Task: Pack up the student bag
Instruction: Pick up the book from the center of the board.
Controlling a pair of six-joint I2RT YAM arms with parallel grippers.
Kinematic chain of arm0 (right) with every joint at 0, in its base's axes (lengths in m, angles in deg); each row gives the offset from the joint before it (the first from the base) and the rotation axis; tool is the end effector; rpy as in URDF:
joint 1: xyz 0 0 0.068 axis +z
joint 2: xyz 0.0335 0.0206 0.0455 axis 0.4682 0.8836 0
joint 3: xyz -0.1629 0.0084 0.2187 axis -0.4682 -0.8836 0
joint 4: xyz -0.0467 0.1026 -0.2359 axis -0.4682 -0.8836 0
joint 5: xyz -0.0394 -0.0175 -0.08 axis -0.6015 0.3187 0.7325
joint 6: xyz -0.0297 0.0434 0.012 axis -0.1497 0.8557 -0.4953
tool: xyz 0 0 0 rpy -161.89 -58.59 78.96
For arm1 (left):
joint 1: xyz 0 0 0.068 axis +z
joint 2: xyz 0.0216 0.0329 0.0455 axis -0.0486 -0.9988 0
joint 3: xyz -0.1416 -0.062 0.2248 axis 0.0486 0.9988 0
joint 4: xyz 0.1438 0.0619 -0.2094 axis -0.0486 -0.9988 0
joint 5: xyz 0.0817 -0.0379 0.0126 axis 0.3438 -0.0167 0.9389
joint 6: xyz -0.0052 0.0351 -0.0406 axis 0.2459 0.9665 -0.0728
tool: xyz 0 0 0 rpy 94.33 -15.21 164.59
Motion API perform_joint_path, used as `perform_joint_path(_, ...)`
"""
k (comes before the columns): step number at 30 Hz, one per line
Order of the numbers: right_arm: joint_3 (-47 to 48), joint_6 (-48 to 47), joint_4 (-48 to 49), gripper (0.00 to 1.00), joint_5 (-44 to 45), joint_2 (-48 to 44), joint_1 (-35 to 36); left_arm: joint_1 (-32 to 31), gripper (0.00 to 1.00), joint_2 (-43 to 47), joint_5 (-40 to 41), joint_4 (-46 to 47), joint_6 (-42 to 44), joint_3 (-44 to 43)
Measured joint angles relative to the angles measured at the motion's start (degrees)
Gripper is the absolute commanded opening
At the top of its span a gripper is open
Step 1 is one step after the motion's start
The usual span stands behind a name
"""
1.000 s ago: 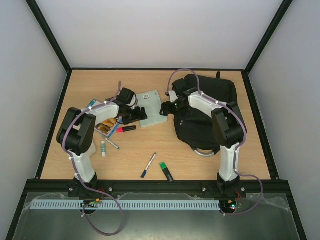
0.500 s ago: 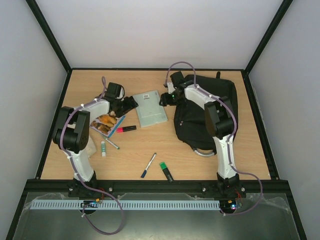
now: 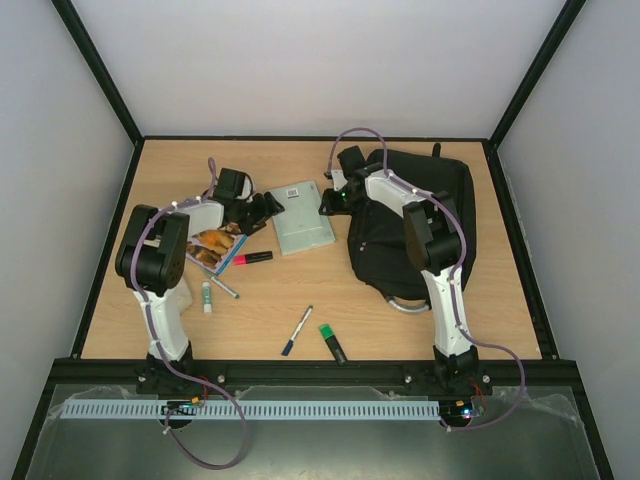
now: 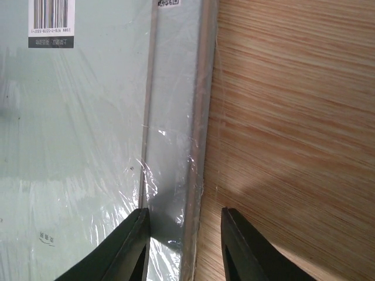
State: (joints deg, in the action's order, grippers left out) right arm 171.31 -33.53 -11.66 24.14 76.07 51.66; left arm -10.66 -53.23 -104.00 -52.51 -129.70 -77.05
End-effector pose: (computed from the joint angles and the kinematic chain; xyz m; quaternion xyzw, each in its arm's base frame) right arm 0.4564 0.2134 0.1557 -0.1659 0.9231 0.2404 0.2500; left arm 0.3856 -0.1083 0.1445 -0.1646 0.9003 -0.3511 0.1978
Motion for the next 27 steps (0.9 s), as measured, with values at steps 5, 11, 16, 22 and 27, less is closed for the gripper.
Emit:
perform_joint_path(5, 0.7, 0.2, -0.6, 0.31, -1.2, 0.6, 0.0, 0.0, 0.82, -1.4, -2.7, 3.7, -1.5, 0.0)
perform_joint_path(11, 0.8, 0.2, -0.5, 0.31, -3.2, 1.1, -0.3, 0.0, 0.82, -2.7, -5.8, 7.9, -3.1, 0.4)
perform_joint_path(16, 0.8, 0.2, -0.5, 0.31, -4.9, 1.5, -0.7, 0.5, 0.81, -2.7, -7.7, 11.5, -4.1, 2.0)
perform_joint_path(22, 0.8, 0.1, -0.5, 0.32, -6.6, 1.7, -1.1, 0.6, 0.77, -2.6, -8.8, 17.4, -5.0, 4.7)
perform_joint_path(27, 0.7, 0.1, -0.5, 0.32, -7.5, 1.8, -1.2, 0.4, 0.69, -1.2, -9.6, 21.7, -7.0, 8.5)
